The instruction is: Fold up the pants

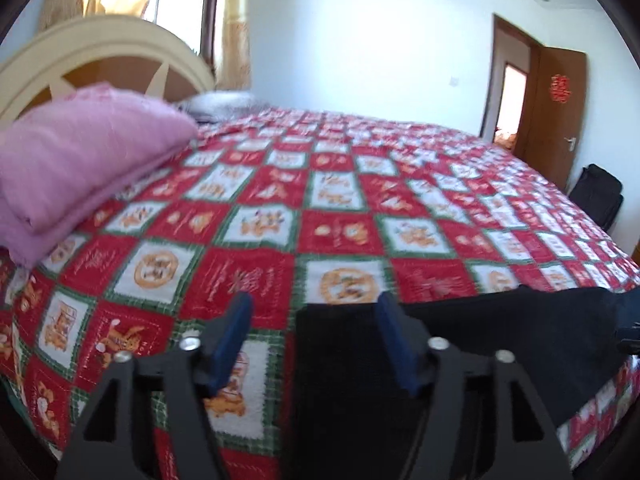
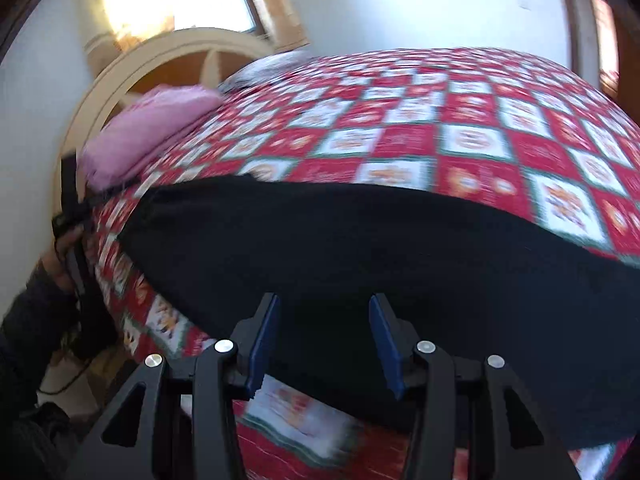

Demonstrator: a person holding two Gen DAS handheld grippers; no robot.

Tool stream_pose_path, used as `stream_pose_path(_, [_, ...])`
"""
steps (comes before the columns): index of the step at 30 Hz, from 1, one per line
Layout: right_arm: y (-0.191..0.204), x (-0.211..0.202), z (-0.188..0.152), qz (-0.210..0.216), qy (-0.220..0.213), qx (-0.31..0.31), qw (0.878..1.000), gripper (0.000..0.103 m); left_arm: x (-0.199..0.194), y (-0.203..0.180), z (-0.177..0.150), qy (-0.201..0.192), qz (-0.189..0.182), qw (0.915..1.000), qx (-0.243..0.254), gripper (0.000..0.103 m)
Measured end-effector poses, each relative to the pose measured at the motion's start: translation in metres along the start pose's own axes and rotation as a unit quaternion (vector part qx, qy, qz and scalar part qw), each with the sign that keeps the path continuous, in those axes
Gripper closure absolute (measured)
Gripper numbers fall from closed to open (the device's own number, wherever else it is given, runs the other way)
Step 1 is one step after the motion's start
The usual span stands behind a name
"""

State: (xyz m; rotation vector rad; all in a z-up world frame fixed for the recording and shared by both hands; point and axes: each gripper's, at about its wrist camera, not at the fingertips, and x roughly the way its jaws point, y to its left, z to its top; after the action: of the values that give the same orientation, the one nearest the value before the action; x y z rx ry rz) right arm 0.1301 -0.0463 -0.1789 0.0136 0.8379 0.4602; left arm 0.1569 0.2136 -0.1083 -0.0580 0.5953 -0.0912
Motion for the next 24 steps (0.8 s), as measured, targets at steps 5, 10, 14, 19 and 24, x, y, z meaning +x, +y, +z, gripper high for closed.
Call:
stream_pose_path(5, [0.045,0.036,0.001,0.038,0.027,-0.051,0.998,0.054,0.001,-0.036,-0.02,0.024,-0.019,0.9987,0.042,0.032])
stream_pose_path(10, [0.07,0.052,-0.014,0.039,0.042,-0.066,0.996,0.046,0.022,-0.055,-0.056,0.069,0.011,0.9933,0.092,0.032])
stream_pose_path(14, [0.08,0.049,-0.027,0.042,0.057,-0.086,0.994,0.046,0.013,-0.053,-0.067,0.043,0.019,0.9947,0.092,0.029])
stream_pose_path(19, [0.081,0.037,-0.019,0.041,0.035,-0.087,0.995,0.046,0.0,-0.057,-0.056,0.037,0.008,0.9966,0.073,0.029])
stream_pose_path(24, [0.086,0.046,-0.02,0.015,0.048,-0.109,0.993,0.046,-0.005,-0.074,-0.054,0.031,-0.008,0.9967,0.075,0.019])
